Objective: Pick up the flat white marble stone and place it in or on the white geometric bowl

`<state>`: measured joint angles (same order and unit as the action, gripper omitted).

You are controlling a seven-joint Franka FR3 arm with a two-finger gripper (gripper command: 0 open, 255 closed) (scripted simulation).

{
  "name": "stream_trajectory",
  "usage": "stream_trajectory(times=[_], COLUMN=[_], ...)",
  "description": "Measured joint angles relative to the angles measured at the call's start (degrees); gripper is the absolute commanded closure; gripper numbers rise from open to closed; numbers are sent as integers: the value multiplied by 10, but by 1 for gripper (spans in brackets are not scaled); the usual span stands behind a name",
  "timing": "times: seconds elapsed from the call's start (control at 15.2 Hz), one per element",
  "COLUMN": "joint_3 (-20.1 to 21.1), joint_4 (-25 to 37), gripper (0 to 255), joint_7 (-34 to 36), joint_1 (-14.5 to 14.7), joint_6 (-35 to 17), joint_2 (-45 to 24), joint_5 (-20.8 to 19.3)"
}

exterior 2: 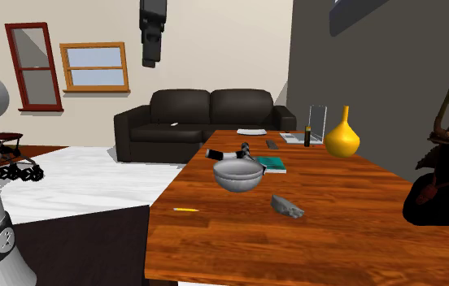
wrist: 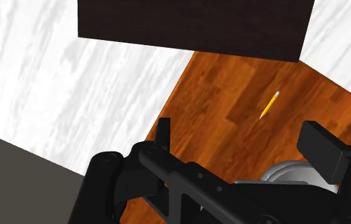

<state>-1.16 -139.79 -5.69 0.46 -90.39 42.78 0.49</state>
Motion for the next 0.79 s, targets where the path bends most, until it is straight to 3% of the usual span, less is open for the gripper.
stream_trajectory(times=[0.26, 0.79], joint_3=[-11, -35], joint_4=[5, 51], gripper=[0, 0], joint_7=[-37, -166], joint_1=[8, 37], joint_6=[-36, -153], joint_2=[-45, -219], joint_5=[-12, -39])
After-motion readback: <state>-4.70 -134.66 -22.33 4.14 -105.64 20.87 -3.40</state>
